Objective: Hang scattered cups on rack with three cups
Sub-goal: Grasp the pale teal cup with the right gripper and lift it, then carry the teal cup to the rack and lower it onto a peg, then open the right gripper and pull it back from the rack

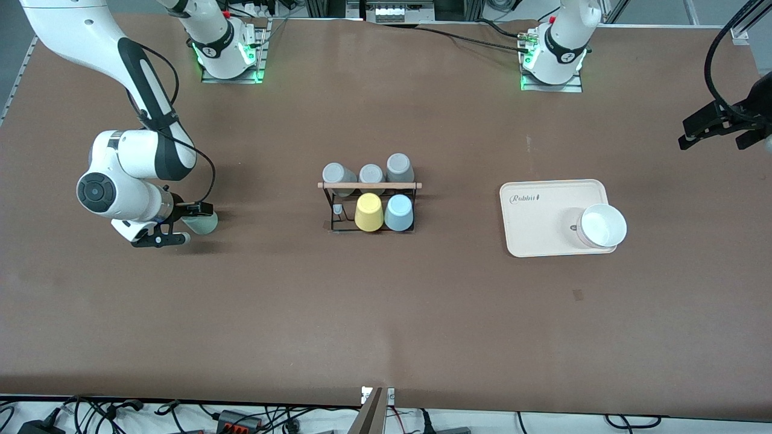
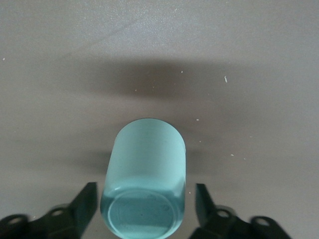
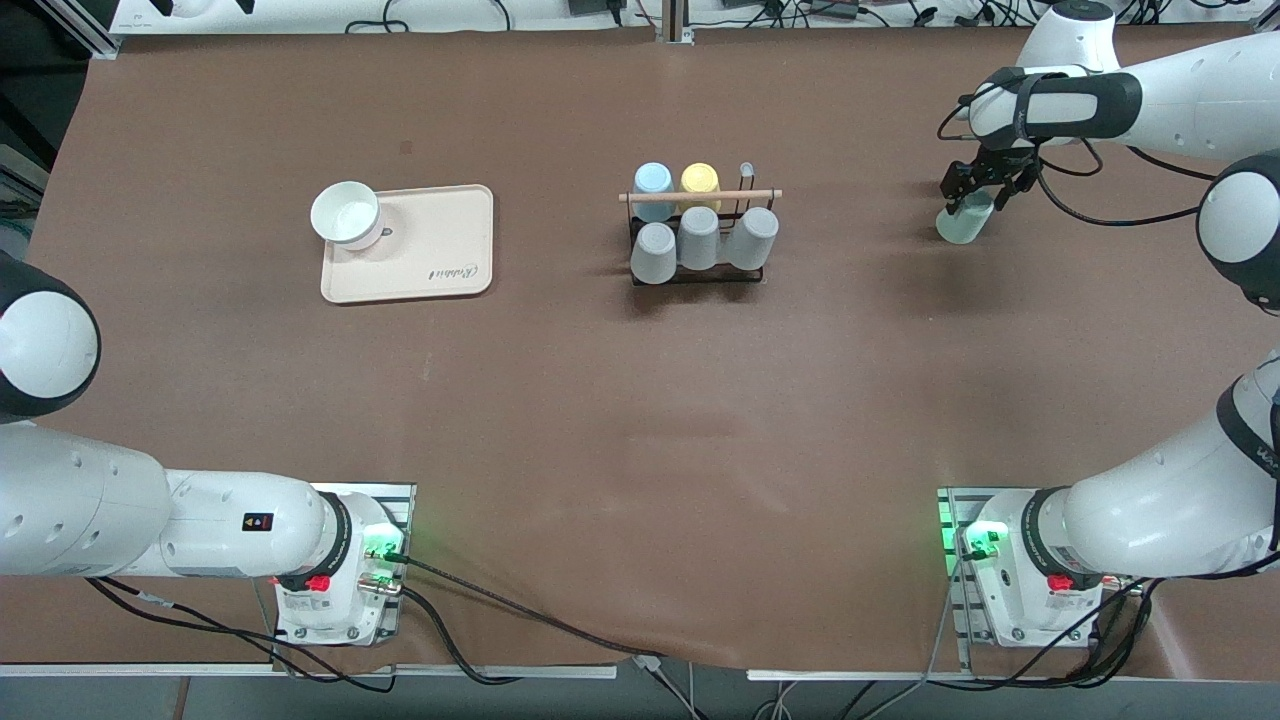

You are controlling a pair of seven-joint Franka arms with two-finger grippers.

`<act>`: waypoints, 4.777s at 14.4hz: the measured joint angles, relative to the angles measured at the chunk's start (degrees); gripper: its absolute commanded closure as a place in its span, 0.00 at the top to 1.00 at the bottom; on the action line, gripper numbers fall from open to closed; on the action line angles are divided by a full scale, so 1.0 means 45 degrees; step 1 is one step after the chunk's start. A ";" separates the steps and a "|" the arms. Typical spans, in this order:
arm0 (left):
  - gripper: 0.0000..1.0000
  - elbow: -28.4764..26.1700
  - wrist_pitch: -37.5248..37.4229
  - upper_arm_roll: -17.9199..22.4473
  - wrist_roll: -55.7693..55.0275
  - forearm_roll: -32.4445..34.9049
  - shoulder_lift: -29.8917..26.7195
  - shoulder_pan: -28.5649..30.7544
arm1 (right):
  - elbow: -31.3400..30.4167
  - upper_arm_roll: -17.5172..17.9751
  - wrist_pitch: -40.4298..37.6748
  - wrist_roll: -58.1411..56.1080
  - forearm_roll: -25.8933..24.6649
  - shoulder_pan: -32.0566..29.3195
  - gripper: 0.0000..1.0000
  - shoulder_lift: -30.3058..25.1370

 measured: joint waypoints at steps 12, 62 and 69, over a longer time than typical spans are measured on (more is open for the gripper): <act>1.00 -0.0080 -0.0149 0.0184 -0.0004 -0.0001 -0.0516 0.0000 | 0.4536 0.0576 -0.4168 0.0490 0.0479 0.1035 0.24 -0.0405; 1.00 -0.0236 -0.0119 0.0144 -0.0005 -0.0005 -0.0298 -0.0046 | 1.0208 -0.1031 -0.6519 0.7674 0.1521 0.4183 1.00 0.1477; 1.00 -0.0298 -0.0144 0.0145 -0.0003 -0.0005 -0.0297 -0.0046 | 1.0241 -0.1222 -0.7271 0.3583 0.1434 0.1756 1.00 0.0455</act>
